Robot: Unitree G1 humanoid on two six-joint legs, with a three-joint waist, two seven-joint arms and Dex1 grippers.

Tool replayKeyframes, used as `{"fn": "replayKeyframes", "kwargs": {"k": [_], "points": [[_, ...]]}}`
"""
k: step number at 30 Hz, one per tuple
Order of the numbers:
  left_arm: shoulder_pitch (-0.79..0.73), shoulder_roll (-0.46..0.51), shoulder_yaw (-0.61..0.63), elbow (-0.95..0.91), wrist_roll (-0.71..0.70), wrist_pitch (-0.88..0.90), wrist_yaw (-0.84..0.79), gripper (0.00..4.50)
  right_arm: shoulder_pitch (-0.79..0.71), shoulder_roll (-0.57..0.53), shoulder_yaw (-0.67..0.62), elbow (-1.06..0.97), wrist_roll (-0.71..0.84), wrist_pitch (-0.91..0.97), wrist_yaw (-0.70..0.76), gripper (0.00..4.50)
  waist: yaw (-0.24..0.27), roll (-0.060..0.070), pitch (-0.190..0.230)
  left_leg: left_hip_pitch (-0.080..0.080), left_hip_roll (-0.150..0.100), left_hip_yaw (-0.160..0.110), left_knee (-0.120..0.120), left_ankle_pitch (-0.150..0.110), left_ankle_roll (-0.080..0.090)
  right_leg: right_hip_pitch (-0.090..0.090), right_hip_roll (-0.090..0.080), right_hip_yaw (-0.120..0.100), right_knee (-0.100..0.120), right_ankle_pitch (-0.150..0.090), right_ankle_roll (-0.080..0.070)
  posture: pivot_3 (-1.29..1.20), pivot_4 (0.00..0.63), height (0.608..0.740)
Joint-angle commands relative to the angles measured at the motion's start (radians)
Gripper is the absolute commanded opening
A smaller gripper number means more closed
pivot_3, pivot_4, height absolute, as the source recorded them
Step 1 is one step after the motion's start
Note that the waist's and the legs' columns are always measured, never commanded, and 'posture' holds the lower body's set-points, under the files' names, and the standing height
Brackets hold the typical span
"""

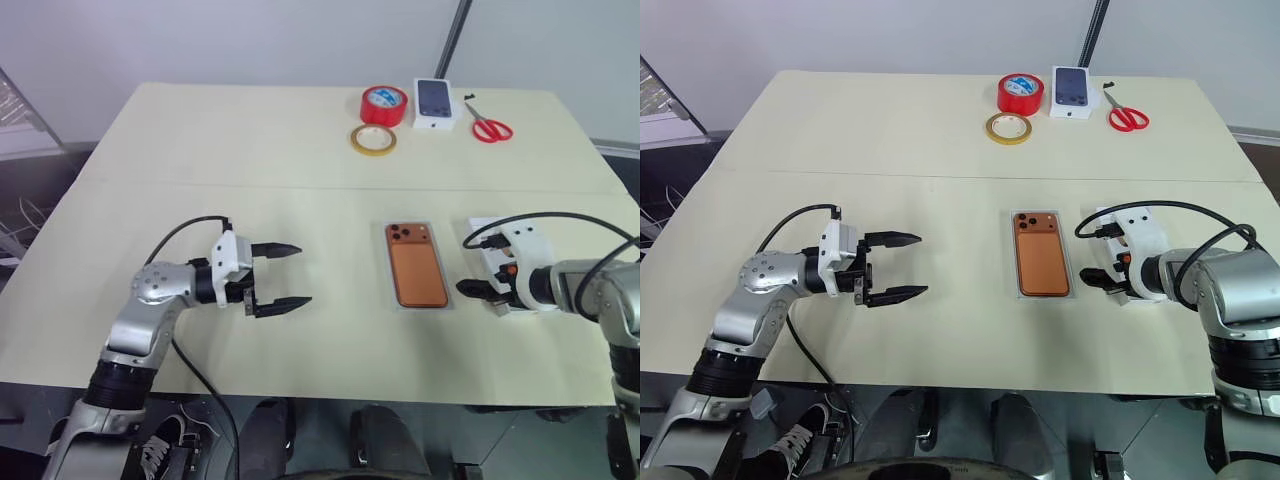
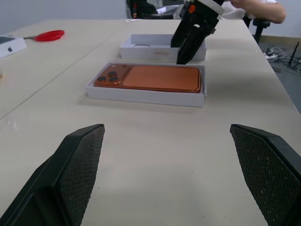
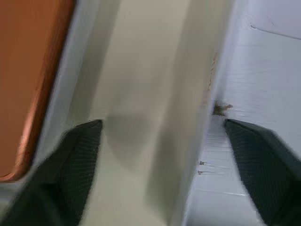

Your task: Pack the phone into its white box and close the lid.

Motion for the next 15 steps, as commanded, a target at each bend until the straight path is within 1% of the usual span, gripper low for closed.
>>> {"fn": "replayKeyframes", "kwargs": {"k": [1,5,6,8,11,12,15], "points": [[0.022,0.0,-0.003,-0.06,-0.004,0.015,0.035,4.5,-0.012,-0.019,0.033,0.043,-0.026,-0.022,-0.015,2.19,-0.002,0.0,0.0,0.0,0.0,0.0,0.0,0.0,0.0,0.0,0.0,0.0,0.0,0.0,0.0,0.0,0.15,0.74],[0.042,0.001,-0.003,-0.08,-0.005,0.025,0.059,4.5,-0.032,-0.001,0.043,0.08,-0.052,-0.034,-0.04,0.19,-0.011,0.0,0.0,0.0,0.0,0.0,0.0,0.0,0.0,0.001,0.0,0.0,0.0,0.0,0.0,0.0,0.15,0.74],[0.045,0.001,-0.003,-0.084,-0.006,0.03,0.064,4.5,-0.032,0.004,0.041,0.084,-0.055,-0.033,-0.045,0.08,-0.011,-0.001,-0.001,0.0,0.0,0.0,0.0,0.0,0.0,0.001,0.0,0.0,0.0,0.0,0.0,0.0,0.15,0.74],[0.049,0.004,-0.004,-0.087,-0.002,0.033,0.073,4.5,-0.027,0.024,0.022,0.087,-0.06,-0.021,-0.058,0.08,-0.011,-0.002,-0.001,0.001,0.0,0.0,0.0,0.0,0.0,0.001,0.0,0.0,0.0,0.0,0.0,0.0,0.15,0.74],[0.043,0.005,-0.002,-0.078,-0.003,0.037,0.08,4.5,-0.035,0.072,-0.047,0.09,-0.042,-0.008,-0.057,0.08,-0.012,-0.004,-0.002,0.001,0.0,0.0,0.0,0.0,0.0,0.002,0.0,0.0,0.0,0.0,0.0,0.0,0.15,0.74],[0.037,0.004,0.001,-0.075,-0.009,0.048,0.082,4.5,-0.048,0.108,-0.102,0.096,-0.024,0.007,-0.05,0.08,-0.012,-0.004,-0.002,0.001,0.0,0.0,0.0,0.0,0.0,0.002,0.0,0.0,0.0,0.0,0.0,0.0,0.15,0.74],[0.023,0.005,0.003,-0.066,-0.013,0.062,0.083,4.5,-0.068,0.151,-0.177,0.101,-0.013,-0.008,-0.047,0.08,-0.015,-0.004,-0.002,0.001,0.0,0.0,0.0,0.0,0.0,0.001,0.0,0.0,0.0,0.0,0.0,0.0,0.15,0.74]]}}
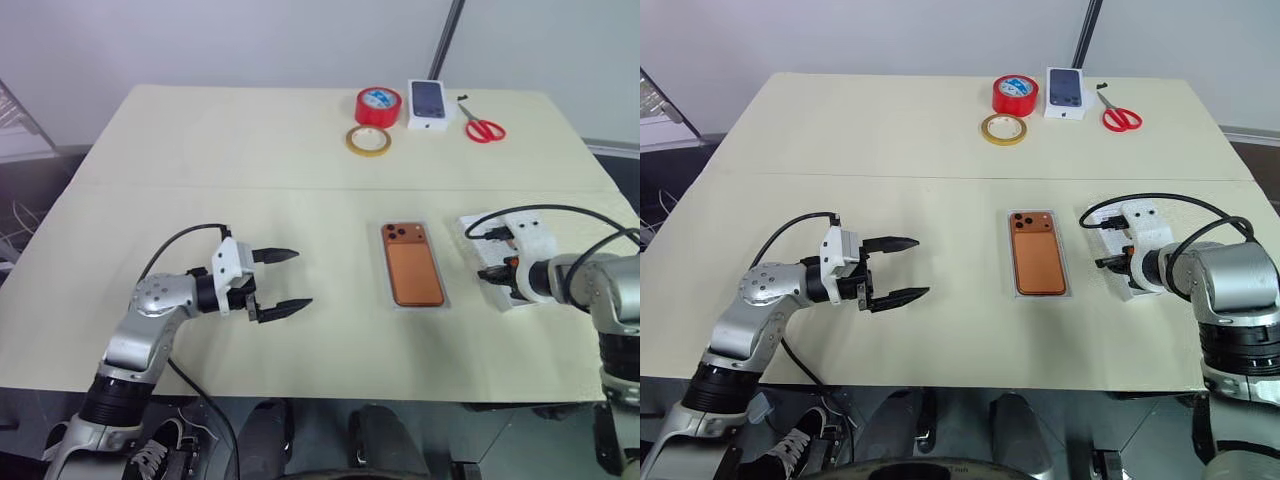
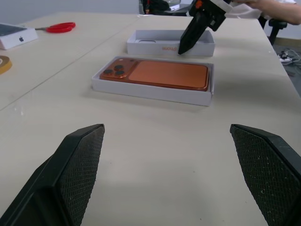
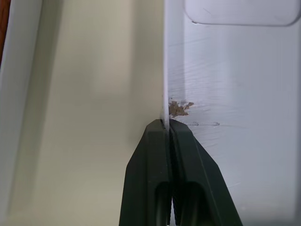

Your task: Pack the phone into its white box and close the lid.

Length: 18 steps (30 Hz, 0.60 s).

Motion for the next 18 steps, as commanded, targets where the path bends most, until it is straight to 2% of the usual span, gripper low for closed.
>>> {"fn": "replayKeyframes", "kwargs": {"k": [1,4,8,11,12,14,16,18], "points": [[-0.024,0.005,0.003,-0.012,-0.015,0.007,-0.002,4.5,-0.03,0.029,-0.063,0.009,0.022,-0.034,0.007,0.08,-0.001,0.001,0.0,0.0,0.0,0.0,0.0,0.0,0.0,0.0,0.0,0.0,0.0,0.0,0.0,0.0,0.15,0.74],[-0.043,0.003,-0.003,0.008,-0.008,0.007,-0.008,4.5,-0.059,0.056,-0.108,0.037,0.032,-0.085,0.017,0.08,0.0,0.002,0.001,-0.001,0.0,0.0,0.0,0.0,0.0,-0.001,0.0,0.0,0.0,0.0,0.0,0.0,0.15,0.74],[-0.069,-0.007,-0.005,0.03,-0.007,0.01,-0.004,4.5,-0.176,0.182,-0.258,0.09,0.093,-0.098,0.005,0.08,-0.003,0.004,0.002,-0.001,0.0,0.001,-0.001,0.0,0.0,-0.002,0.001,0.001,0.001,0.0,0.0,0.0,0.15,0.74],[-0.079,-0.014,-0.002,0.039,-0.009,0.015,0.0,4.5,-0.208,0.216,-0.283,0.106,0.101,-0.149,-0.007,0.08,0.003,0.004,0.003,-0.001,0.0,0.001,-0.001,0.0,0.0,-0.003,0.002,0.001,0.001,0.0,0.0,0.0,0.15,0.74],[-0.081,-0.016,-0.002,0.044,-0.009,0.016,0.001,4.5,-0.258,0.273,-0.365,0.127,0.142,-0.135,-0.023,0.08,0.004,0.004,0.003,-0.001,0.0,0.001,-0.001,0.0,0.0,-0.003,0.002,0.001,0.001,0.0,0.0,0.0,0.15,0.74],[-0.089,-0.03,-0.006,0.05,-0.008,0.022,0.013,4.5,-0.289,0.369,-0.445,0.107,0.24,-0.161,-0.003,0.08,0.003,0.004,0.003,-0.001,0.0,0.001,-0.001,0.0,0.0,-0.003,0.002,0.001,0.001,0.0,0.0,0.0,0.15,0.74],[-0.097,-0.046,-0.003,0.052,-0.018,0.039,0.027,4.5,-0.336,0.512,-0.591,0.074,0.339,-0.124,-0.067,0.08,0.001,0.004,0.003,-0.001,0.0,0.001,-0.001,0.0,0.0,-0.002,0.002,0.001,0.002,0.0,0.001,0.0,0.15,0.74],[-0.102,-0.057,0.002,0.05,-0.021,0.046,0.034,4.5,-0.328,0.593,-0.629,0.014,0.403,-0.09,-0.098,0.08,0.0,0.005,0.003,-0.001,0.001,0.001,-0.001,0.0,0.0,-0.003,0.003,0.001,0.003,0.0,0.001,0.0,0.15,0.74]]}}
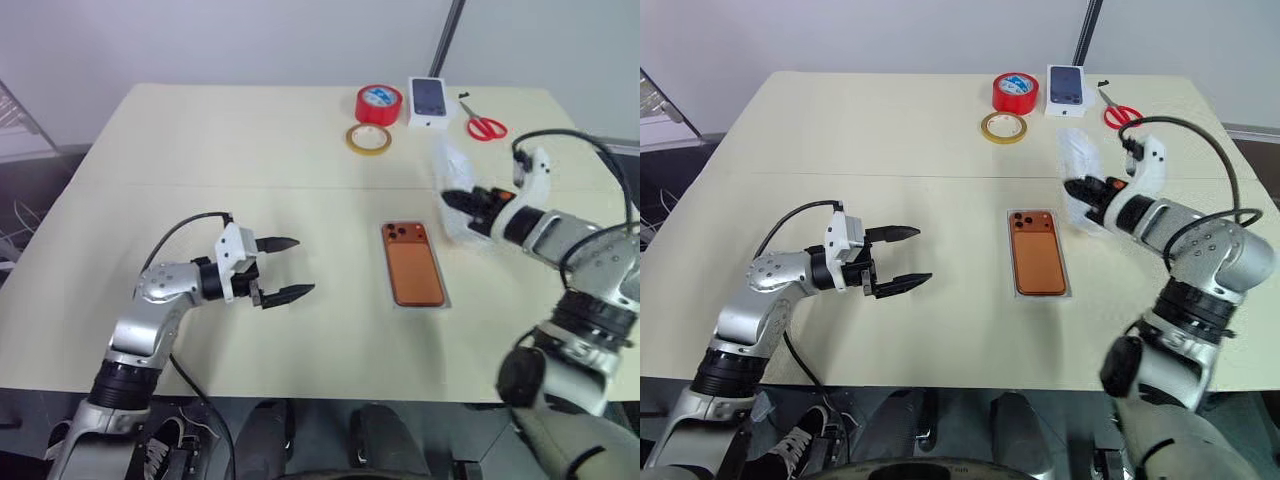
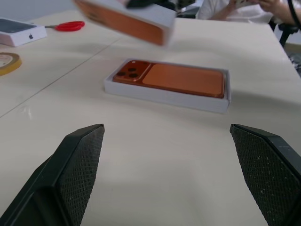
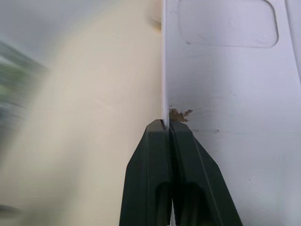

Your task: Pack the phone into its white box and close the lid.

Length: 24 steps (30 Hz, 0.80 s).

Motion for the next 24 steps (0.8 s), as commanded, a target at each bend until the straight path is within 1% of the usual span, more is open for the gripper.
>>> {"fn": "replayKeyframes", "kwargs": {"k": [1,4,6,8,9,10,12,13,15,17,18,19,22,23,24], "points": [[-0.019,-0.012,0.01,-0.015,-0.024,0.013,0.018,4.5,-0.009,0.12,-0.109,-0.139,0.164,0.075,-0.062,0.08,0.001,0.0,0.0,0.0,0.0,0.0,0.0,0.0,0.0,0.0,0.0,0.0,0.0,0.0,0.0,0.0,0.15,0.74],[-0.029,-0.031,0.021,-0.016,-0.04,0.036,0.043,4.5,0.054,0.255,-0.129,-0.27,0.322,0.178,-0.106,0.08,0.003,0.0,0.0,0.0,0.0,0.0,-0.003,0.0,0.0,-0.001,0.0,0.0,0.0,0.0,0.0,0.0,0.15,0.74],[-0.038,-0.048,0.028,-0.012,-0.039,0.036,0.068,4.5,0.18,0.287,-0.068,-0.329,0.501,0.197,-0.152,0.08,0.005,0.0,0.0,0.0,0.0,0.0,-0.004,0.0,0.0,-0.001,-0.001,0.0,-0.001,0.0,0.0,0.0,0.15,0.74],[-0.045,-0.058,0.034,-0.011,-0.053,0.046,0.075,4.5,0.272,0.287,-0.024,-0.346,0.665,0.2,-0.227,0.08,0.003,0.0,0.0,0.0,-0.001,0.0,-0.004,0.0,0.0,-0.001,-0.001,0.0,-0.001,0.0,0.0,0.0,0.15,0.74],[-0.046,-0.058,0.035,-0.012,-0.057,0.047,0.074,4.5,0.304,0.276,0.0,-0.338,0.751,0.181,-0.286,0.08,0.0,0.0,0.0,0.0,-0.001,0.0,-0.004,0.0,0.0,-0.001,-0.002,0.0,-0.001,0.0,0.0,0.0,0.15,0.74],[-0.047,-0.063,0.037,-0.013,-0.06,0.046,0.079,4.5,0.38,0.225,0.082,-0.327,0.907,0.117,-0.367,0.08,-0.003,0.001,0.0,0.0,-0.001,0.001,-0.004,0.0,0.0,-0.001,-0.002,0.001,-0.001,0.0,0.0,0.0,0.15,0.74],[-0.05,-0.075,0.03,-0.012,-0.058,0.039,0.088,4.5,0.514,0.128,0.24,-0.329,1.163,-0.036,-0.526,0.08,-0.005,0.001,0.0,0.001,-0.001,0.001,-0.004,0.0,0.0,0.0,-0.002,0.001,-0.001,0.0,0.0,0.0,0.15,0.74],[-0.05,-0.084,0.025,-0.014,-0.06,0.038,0.092,4.5,0.563,0.083,0.298,-0.331,1.235,-0.093,-0.575,0.08,-0.005,0.001,0.0,0.001,-0.001,0.001,-0.004,0.0,0.0,-0.001,-0.002,0.001,-0.001,0.0,0.0,0.0,0.15,0.74],[-0.046,-0.101,0.012,-0.02,-0.063,0.044,0.097,4.5,0.63,-0.014,0.388,-0.327,1.292,-0.164,-0.622,0.08,-0.007,0.001,0.0,0.001,0.0,0.001,-0.004,0.0,0.0,-0.001,-0.001,0.001,-0.001,0.0,0.0,0.0,0.15,0.74],[-0.042,-0.119,0.0,-0.02,-0.077,0.065,0.091,3.98,0.664,-0.078,0.452,-0.323,1.309,-0.219,-0.614,0.0,-0.007,0.0,0.0,0.001,0.0,0.001,-0.004,0.001,0.0,-0.001,0.001,0.002,-0.001,0.0,0.0,0.0,0.15,0.74],[-0.037,-0.126,-0.013,-0.023,-0.062,0.053,0.093,3.72,0.665,-0.088,0.473,-0.315,1.312,-0.261,-0.626,0.0,-0.008,0.0,0.001,0.001,0.0,0.001,-0.003,0.001,0.0,0.0,0.001,0.002,-0.001,0.0,0.0,0.0,0.15,0.74],[-0.033,-0.13,-0.021,-0.025,-0.051,0.044,0.094,3.19,0.665,-0.096,0.489,-0.312,1.312,-0.297,-0.633,0.0,-0.008,0.0,0.001,0.001,0.0,0.001,-0.003,0.001,0.0,-0.001,0.002,0.002,-0.001,0.0,0.0,0.0,0.15,0.74],[-0.02,-0.156,-0.054,-0.013,-0.025,0.021,0.103,1.83,0.634,-0.125,0.525,-0.282,1.312,-0.377,-0.658,0.0,-0.004,0.0,0.001,0.001,0.0,0.001,-0.003,0.001,0.0,0.0,0.003,0.002,-0.001,0.0,0.0,0.0,0.15,0.74],[-0.02,-0.17,-0.066,-0.004,-0.021,0.019,0.106,1.29,0.621,-0.132,0.529,-0.26,1.312,-0.404,-0.67,0.0,-0.002,0.0,0.001,0.001,0.0,0.001,-0.003,0.001,0.0,0.0,0.003,0.002,-0.001,0.0,0.0,0.0,0.15,0.74],[-0.02,-0.18,-0.074,0.003,-0.02,0.018,0.108,0.91,0.61,-0.134,0.53,-0.242,1.312,-0.427,-0.673,0.0,0.001,0.0,0.001,0.0,0.0,0.001,-0.003,0.001,0.0,0.0,0.003,0.002,-0.001,0.0,0.0,0.0,0.15,0.74]]}}
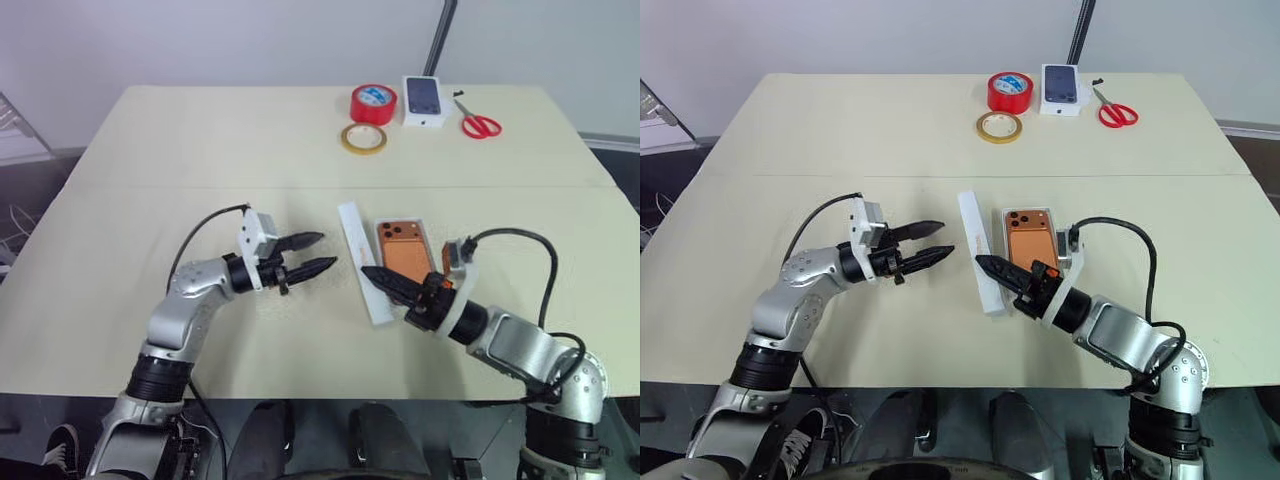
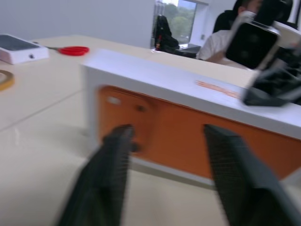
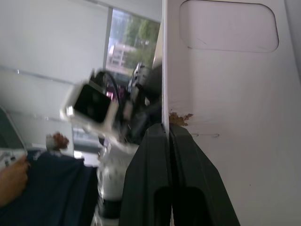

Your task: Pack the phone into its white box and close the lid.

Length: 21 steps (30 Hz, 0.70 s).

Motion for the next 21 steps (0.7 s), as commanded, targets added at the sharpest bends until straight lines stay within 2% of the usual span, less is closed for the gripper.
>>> {"fn": "replayKeyframes", "kwargs": {"k": [1,2,4,7,11,14,16,18,21], "points": [[-0.005,-0.034,-0.032,0.007,0.017,-0.029,0.014,0.38,-0.047,-0.019,0.009,0.046,0.034,-0.098,-0.015,0.0,0.005,0.0,0.0,0.0,0.0,0.0,0.001,0.0,0.0,0.001,0.0,0.0,0.0,0.0,0.0,0.0,0.15,0.74],[-0.01,-0.045,-0.039,0.021,0.026,-0.036,0.019,0.13,-0.055,-0.028,0.014,0.058,0.034,-0.107,-0.014,0.0,0.006,0.0,0.0,0.0,0.0,0.0,0.002,0.0,0.0,0.001,0.0,0.0,0.0,0.0,0.0,0.0,0.15,0.74],[-0.022,-0.067,-0.059,0.057,0.059,-0.065,0.031,0.13,-0.053,-0.057,0.027,0.077,0.011,-0.119,-0.01,0.0,0.008,0.0,0.0,0.0,0.0,0.0,0.002,0.0,0.0,0.001,0.0,0.0,0.0,0.0,0.0,0.0,0.15,0.74],[-0.069,-0.119,-0.085,0.152,0.107,-0.113,0.061,0.13,-0.029,-0.14,0.04,0.087,-0.174,-0.093,0.124,0.0,0.01,0.0,0.0,-0.001,0.0,0.0,0.003,0.0,0.001,0.002,0.0,-0.001,0.0,0.0,0.0,0.0,0.15,0.74],[-0.145,-0.164,-0.075,0.299,0.146,-0.172,0.086,0.13,-0.036,-0.188,0.009,0.153,-0.258,-0.125,0.233,0.0,0.01,-0.001,0.0,0.0,0.0,-0.001,0.006,-0.001,0.002,0.005,0.001,-0.002,-0.001,0.0,0.0,0.0,0.15,0.74],[-0.173,-0.193,-0.093,0.367,0.159,-0.206,0.072,0.0,-0.062,-0.201,-0.039,0.189,-0.228,-0.15,0.253,0.97,0.009,-0.001,0.0,0.0,0.0,-0.002,0.007,-0.002,0.003,0.005,0.0,-0.002,-0.001,0.0,0.0,0.0,0.15,0.74],[-0.175,-0.212,-0.116,0.391,0.175,-0.235,0.059,0.0,-0.048,-0.214,-0.059,0.187,-0.226,-0.148,0.266,1.92,0.011,-0.001,0.0,0.0,0.0,-0.001,0.007,-0.002,0.003,0.005,0.0,-0.002,-0.001,0.0,0.0,0.0,0.15,0.74],[-0.185,-0.241,-0.128,0.424,0.187,-0.254,0.057,0.0,-0.011,-0.245,-0.076,0.171,-0.297,-0.154,0.319,2.95,0.013,-0.001,0.0,-0.001,0.0,-0.001,0.007,-0.002,0.004,0.004,-0.001,-0.002,-0.001,0.0,0.0,0.0,0.15,0.74],[-0.212,-0.293,-0.134,0.47,0.197,-0.266,0.067,0.0,0.018,-0.314,-0.109,0.167,-0.438,-0.189,0.432,2.95,0.015,-0.001,0.0,-0.001,-0.001,-0.001,0.007,-0.002,0.004,0.004,-0.001,-0.002,-0.001,0.0,0.001,0.0,0.15,0.74]]}}
